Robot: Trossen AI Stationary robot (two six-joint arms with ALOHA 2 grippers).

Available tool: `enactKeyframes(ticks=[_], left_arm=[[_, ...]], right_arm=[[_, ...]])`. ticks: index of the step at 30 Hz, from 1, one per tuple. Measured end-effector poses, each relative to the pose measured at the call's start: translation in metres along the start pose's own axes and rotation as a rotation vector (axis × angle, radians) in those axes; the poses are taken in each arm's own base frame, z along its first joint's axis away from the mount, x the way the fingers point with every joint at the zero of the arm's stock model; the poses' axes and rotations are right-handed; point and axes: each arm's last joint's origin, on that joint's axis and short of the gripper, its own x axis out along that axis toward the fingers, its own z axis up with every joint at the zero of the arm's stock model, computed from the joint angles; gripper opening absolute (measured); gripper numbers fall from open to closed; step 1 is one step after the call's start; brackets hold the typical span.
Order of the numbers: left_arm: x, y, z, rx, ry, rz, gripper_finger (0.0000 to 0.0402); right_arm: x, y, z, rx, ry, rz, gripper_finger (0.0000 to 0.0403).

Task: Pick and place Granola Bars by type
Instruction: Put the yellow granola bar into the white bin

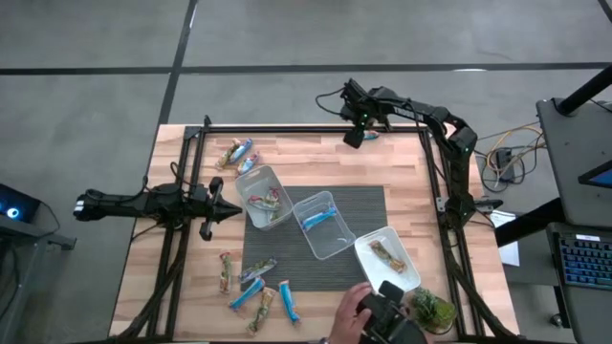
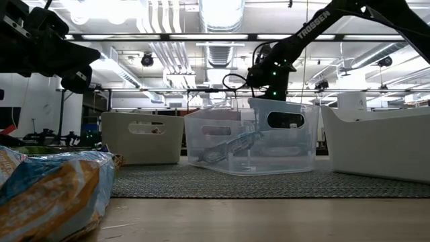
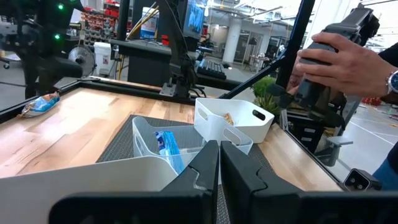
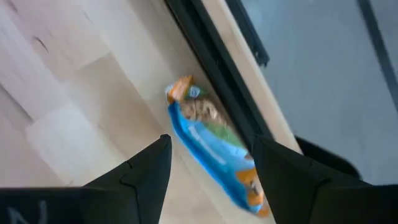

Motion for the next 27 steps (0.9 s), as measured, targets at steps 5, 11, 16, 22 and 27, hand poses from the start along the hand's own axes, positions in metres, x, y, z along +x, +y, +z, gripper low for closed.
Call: enactKeyframes(ticks=[5, 11, 16, 22, 27], left_arm=[[0.0, 0.0, 0.0, 0.0, 0.0, 0.0, 0.0], [0.0, 0.0, 0.0, 0.0, 0.0, 0.0, 0.0], [0.0, 0.0, 0.0, 0.0, 0.0, 0.0, 0.0], [0.0, 0.0, 0.0, 0.0, 0.0, 0.0, 0.0], [0.0, 0.0, 0.0, 0.0, 0.0, 0.0, 0.0]], right_arm=[[0.0, 0.004, 0.002, -0.16, -0.015, -0.001, 0.0214], [0.0, 0.004, 0.002, -0.189, -0.016, 0.001, 0.0214], [-0.001, 0.007, 0.003, -0.229, -0.015, 0.012, 0.0203], [0.0, 0.016, 0.004, -0.38, -0.014, 0.021, 0.0186], [0.007, 0.019, 0.003, -0.361, 0.015, 0.022, 0.0185]])
